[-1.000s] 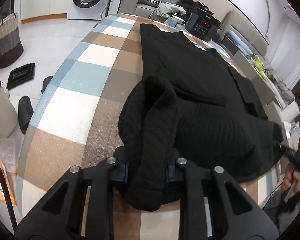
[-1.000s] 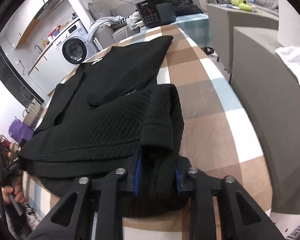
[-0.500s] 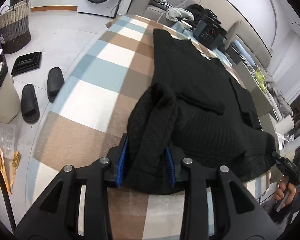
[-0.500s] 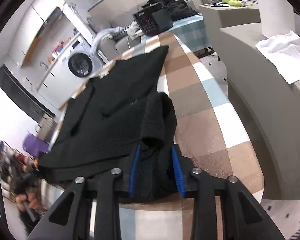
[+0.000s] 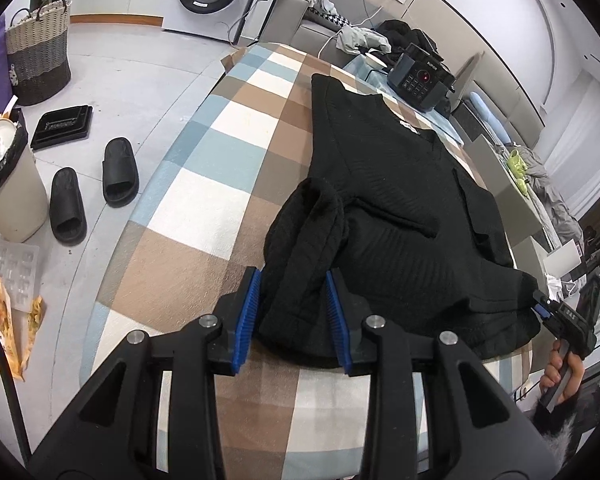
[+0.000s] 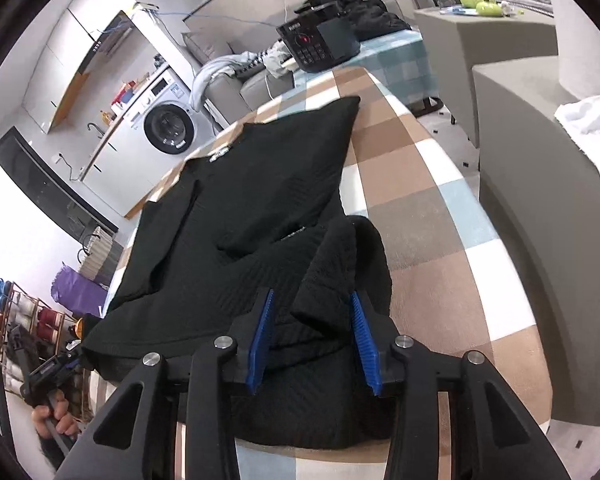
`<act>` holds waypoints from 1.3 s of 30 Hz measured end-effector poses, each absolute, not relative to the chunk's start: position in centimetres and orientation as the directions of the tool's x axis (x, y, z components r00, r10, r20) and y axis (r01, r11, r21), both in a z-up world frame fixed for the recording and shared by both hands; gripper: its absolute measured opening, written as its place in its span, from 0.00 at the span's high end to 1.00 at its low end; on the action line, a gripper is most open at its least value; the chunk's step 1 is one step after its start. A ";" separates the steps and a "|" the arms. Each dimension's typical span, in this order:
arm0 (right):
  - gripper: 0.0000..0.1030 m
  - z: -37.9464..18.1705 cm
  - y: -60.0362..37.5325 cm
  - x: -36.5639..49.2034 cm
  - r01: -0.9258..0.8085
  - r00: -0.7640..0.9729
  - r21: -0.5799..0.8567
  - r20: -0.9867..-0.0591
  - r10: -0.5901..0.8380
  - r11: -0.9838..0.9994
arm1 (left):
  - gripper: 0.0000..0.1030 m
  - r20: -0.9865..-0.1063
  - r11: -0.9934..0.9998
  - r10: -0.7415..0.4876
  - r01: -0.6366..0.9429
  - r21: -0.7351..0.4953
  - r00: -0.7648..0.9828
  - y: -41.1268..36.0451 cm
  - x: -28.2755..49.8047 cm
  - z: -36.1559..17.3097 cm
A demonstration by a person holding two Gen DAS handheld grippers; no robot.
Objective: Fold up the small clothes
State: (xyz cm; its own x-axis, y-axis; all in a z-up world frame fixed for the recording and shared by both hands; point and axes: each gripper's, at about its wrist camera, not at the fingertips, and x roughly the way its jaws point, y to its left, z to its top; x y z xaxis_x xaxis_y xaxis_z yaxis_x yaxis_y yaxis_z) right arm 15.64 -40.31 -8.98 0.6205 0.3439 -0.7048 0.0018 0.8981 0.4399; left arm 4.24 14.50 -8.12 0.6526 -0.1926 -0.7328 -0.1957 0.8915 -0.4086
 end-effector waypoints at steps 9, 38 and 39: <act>0.61 -10.2 -40.0 16.1 0.032 0.580 0.418 -0.747 0.324 0.908 | 0.63 -0.738 0.890 -0.209 -0.189 -0.416 0.641 13.9 3.2 -8.5; 0.94 -5.0 -43.4 23.3 0.128 0.713 0.583 -0.616 0.334 0.802 | 0.94 -0.578 0.866 -0.120 -0.200 -0.459 0.807 16.9 14.5 -1.3; 0.91 -5.7 -43.4 24.6 0.159 0.687 0.579 -0.646 0.332 0.799 | 0.94 -0.589 0.866 -0.108 -0.215 -0.452 0.801 17.1 15.8 -1.5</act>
